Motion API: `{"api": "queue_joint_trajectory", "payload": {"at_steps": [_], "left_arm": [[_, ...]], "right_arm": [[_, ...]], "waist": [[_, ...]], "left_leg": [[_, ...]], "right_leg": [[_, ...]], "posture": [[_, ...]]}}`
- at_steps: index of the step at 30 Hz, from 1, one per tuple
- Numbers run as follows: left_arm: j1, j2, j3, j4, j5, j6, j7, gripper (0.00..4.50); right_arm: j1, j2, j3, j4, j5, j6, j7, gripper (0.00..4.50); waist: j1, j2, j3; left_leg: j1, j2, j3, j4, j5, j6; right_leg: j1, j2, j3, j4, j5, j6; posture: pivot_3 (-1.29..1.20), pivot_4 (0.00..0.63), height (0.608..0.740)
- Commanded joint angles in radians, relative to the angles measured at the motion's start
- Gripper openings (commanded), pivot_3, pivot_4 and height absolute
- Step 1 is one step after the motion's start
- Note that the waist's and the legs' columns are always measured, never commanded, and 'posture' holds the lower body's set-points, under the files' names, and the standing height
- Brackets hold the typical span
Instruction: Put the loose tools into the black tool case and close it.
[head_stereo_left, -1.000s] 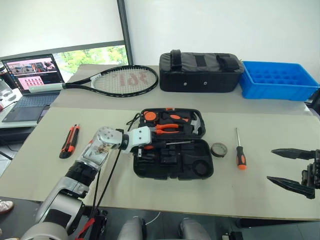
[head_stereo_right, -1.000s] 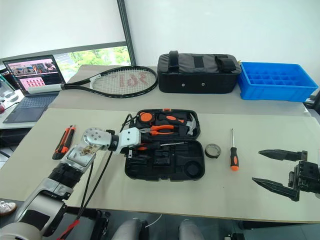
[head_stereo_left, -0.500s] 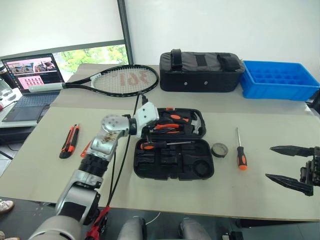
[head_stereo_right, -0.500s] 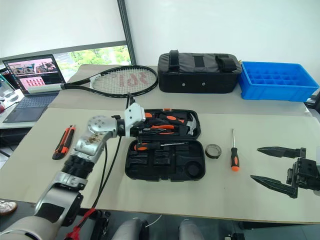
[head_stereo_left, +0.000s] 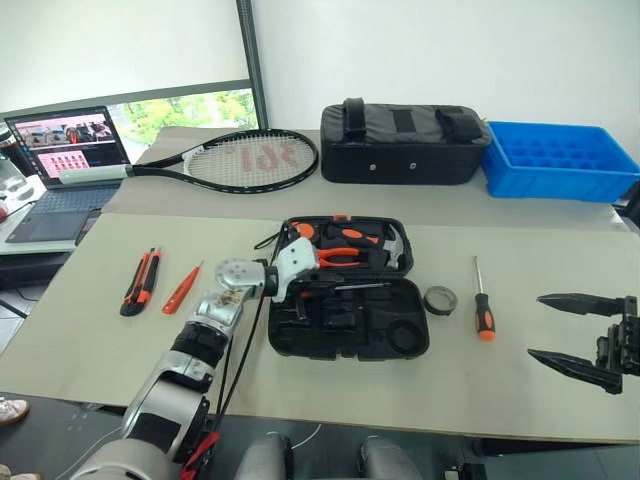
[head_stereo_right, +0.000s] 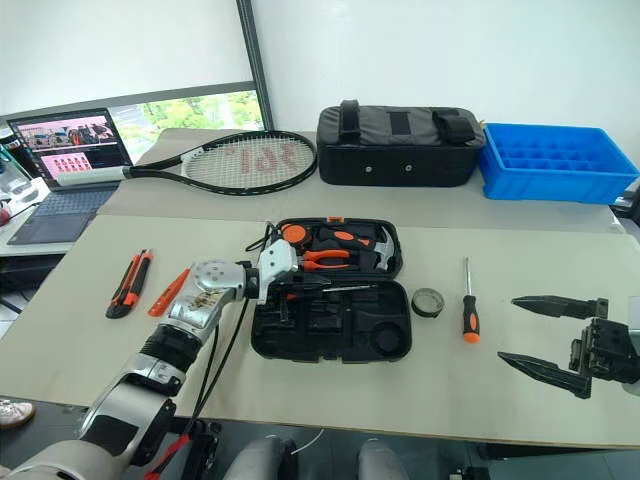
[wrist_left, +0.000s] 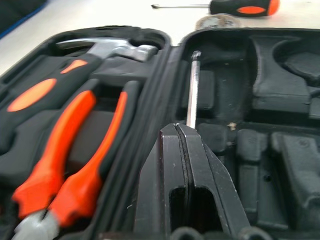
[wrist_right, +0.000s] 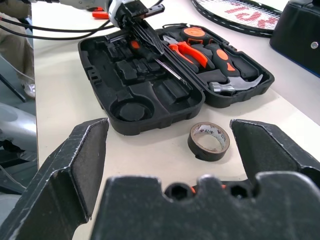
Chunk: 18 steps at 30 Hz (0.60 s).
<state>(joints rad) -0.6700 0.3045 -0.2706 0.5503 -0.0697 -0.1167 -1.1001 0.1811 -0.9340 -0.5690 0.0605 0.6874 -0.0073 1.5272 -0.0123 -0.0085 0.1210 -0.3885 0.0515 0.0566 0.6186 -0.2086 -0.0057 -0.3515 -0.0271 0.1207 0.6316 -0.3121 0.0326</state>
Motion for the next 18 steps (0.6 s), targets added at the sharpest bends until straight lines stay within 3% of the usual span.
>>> {"api": "queue_joint_trajectory", "payload": {"at_steps": [1, 12, 14, 18], "left_arm": [[-0.012, 0.014, -0.060, 0.090, 0.099, -0.082, 0.016, 0.02], [-0.039, -0.002, -0.077, 0.240, 0.153, -0.144, 0.081, 0.02], [-0.038, -0.010, -0.050, 0.228, 0.122, -0.131, 0.088, 0.02], [-0.031, -0.004, 0.056, 0.082, -0.021, -0.031, 0.044, 0.02]], "right_arm": [[0.000, -0.002, -0.031, -0.022, 0.005, 0.008, -0.002, 4.50], [-0.001, -0.004, -0.016, -0.028, -0.017, 0.025, -0.035, 4.50], [-0.005, 0.005, -0.011, -0.049, -0.020, 0.057, -0.086, 4.50], [-0.015, 0.064, 0.037, -0.170, -0.050, 0.183, -0.321, 4.50]], "waist": [[0.000, 0.000, 0.000], [-0.002, 0.002, -0.002], [-0.004, 0.002, -0.002], [-0.010, 0.002, -0.002]], "left_leg": [[0.000, 0.000, 0.000, 0.000, 0.000, 0.000], [0.006, -0.001, -0.002, 0.007, 0.000, 0.000], [0.008, -0.001, -0.003, 0.007, 0.000, 0.000], [0.009, -0.001, -0.003, 0.007, 0.000, 0.000]], "right_leg": [[0.000, 0.000, 0.000, 0.000, 0.000, 0.000], [0.009, 0.000, 0.000, 0.003, -0.003, 0.008], [0.014, 0.000, 0.000, 0.002, -0.003, 0.008], [0.014, 0.000, 0.000, 0.003, -0.003, 0.008]], "posture": [[0.00, 0.150, 0.708], [0.00, 0.150, 0.708], [0.00, 0.150, 0.708], [0.00, 0.150, 0.708]]}}
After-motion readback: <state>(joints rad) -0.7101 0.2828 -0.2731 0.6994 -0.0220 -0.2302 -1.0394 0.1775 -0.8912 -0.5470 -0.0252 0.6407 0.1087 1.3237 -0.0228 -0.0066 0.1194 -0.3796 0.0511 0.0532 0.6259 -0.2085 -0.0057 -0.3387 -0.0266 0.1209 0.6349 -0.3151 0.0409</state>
